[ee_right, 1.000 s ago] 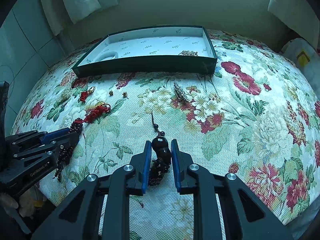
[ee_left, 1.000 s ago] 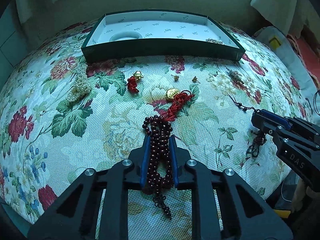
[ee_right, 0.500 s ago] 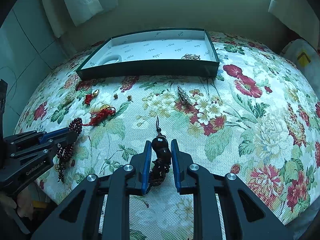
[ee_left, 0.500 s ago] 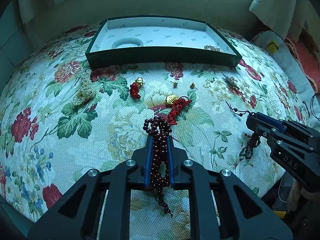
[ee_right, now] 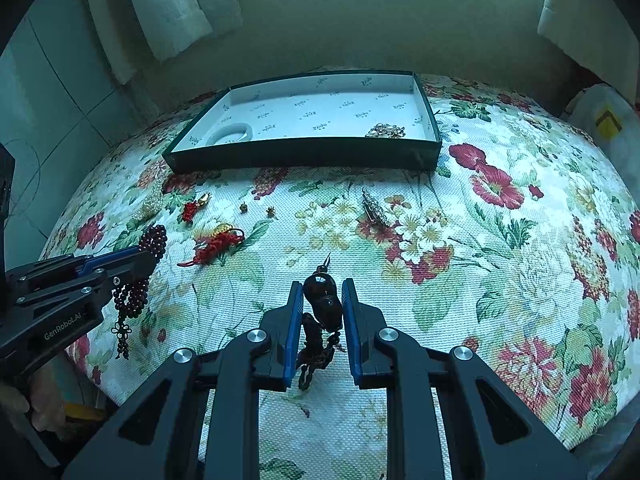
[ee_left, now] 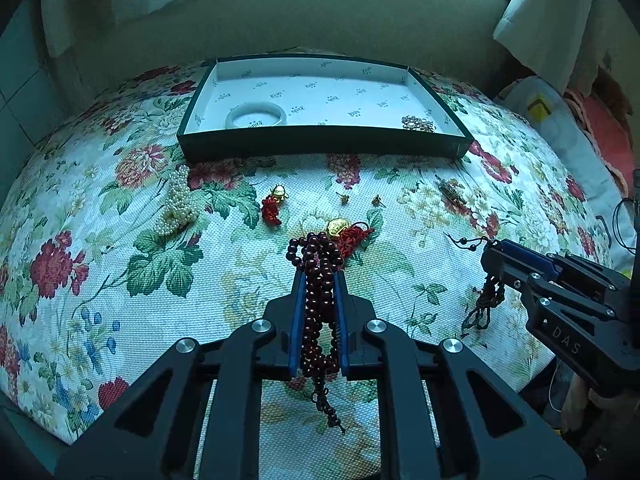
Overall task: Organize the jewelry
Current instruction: 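Lift the bead strand with the left gripper while the right carries the pendant over the box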
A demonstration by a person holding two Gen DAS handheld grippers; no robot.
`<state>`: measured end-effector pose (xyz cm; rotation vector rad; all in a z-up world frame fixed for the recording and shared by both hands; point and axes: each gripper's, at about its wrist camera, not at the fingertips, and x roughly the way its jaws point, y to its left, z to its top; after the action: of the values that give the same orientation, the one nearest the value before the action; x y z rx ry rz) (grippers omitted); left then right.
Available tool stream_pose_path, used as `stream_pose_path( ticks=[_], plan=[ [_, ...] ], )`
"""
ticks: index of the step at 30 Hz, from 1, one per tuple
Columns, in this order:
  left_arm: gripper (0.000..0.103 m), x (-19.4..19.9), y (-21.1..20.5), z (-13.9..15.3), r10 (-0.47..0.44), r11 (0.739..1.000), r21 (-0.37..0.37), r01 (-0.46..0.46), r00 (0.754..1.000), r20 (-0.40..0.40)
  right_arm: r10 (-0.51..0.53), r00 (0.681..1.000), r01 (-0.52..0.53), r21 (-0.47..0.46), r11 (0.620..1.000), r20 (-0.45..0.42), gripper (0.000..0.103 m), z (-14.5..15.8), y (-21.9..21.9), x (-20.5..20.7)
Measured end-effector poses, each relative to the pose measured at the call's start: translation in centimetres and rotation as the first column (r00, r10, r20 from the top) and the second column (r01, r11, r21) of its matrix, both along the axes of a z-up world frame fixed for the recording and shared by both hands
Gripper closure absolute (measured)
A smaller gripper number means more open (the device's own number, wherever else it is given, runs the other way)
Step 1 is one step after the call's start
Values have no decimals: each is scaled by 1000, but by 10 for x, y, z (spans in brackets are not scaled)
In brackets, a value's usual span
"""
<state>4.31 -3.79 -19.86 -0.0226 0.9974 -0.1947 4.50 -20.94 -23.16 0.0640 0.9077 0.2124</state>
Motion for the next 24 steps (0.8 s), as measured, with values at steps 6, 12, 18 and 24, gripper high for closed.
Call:
stream_pose_path(
  ticks=[6, 12, 18, 24],
  plan=[
    [90, 10, -1, 9, 0, 1000, -7, 0, 1000, 21, 0, 1000, 0, 18, 1000, 24, 83, 12, 0, 5],
    [90, 28, -5, 21, -10, 1000, -9, 11, 998, 57, 0, 998, -2, 33, 999, 67, 83, 30, 3, 19],
    [90, 59, -11, 35, -21, 1000, -17, 23, 995, 97, 7, 990, -13, 42, 999, 139, 83, 56, 7, 46],
    [90, 103, -21, 54, -28, 999, -13, 30, 987, 160, 1, 977, -12, 53, 999, 212, 83, 80, 9, 87]
  ],
)
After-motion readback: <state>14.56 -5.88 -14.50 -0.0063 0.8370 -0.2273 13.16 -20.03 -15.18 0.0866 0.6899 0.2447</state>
